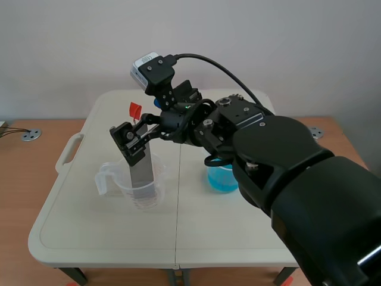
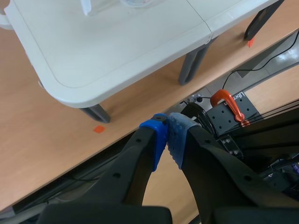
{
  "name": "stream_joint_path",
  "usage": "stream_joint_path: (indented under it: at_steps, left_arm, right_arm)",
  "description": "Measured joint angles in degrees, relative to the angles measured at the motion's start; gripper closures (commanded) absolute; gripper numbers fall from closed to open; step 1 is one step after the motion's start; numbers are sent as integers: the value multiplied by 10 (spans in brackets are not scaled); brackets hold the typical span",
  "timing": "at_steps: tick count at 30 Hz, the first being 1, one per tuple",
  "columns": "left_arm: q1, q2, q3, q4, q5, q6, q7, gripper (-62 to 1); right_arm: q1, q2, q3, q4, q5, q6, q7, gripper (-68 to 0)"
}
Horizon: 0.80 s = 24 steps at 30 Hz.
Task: Hold the metal plate by the orange handle, dip it into the blue solution, take it out and point at it, then put the plate back in the beaker on the left.
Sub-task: 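Lift the metal plate out of the left beaker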
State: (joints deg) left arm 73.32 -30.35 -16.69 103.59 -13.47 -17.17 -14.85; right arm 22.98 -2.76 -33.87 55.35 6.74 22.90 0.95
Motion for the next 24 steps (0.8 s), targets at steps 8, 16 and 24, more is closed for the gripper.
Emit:
stream_joint_path:
  at_steps: [8,16,24]
  left_arm:
    - [0,0,0,0,0,0,0,-15]
    - [0,0,0,0,0,0,0,-15]
    - [0,0,0,0,0,0,0,-15]
  right_arm:
    - [0,-12,0,-2,-16,1,11,-549]
    - [0,-12,0,-2,-16,0,11,-428]
    - [0,-12,0,-2,-16,9,11,-282]
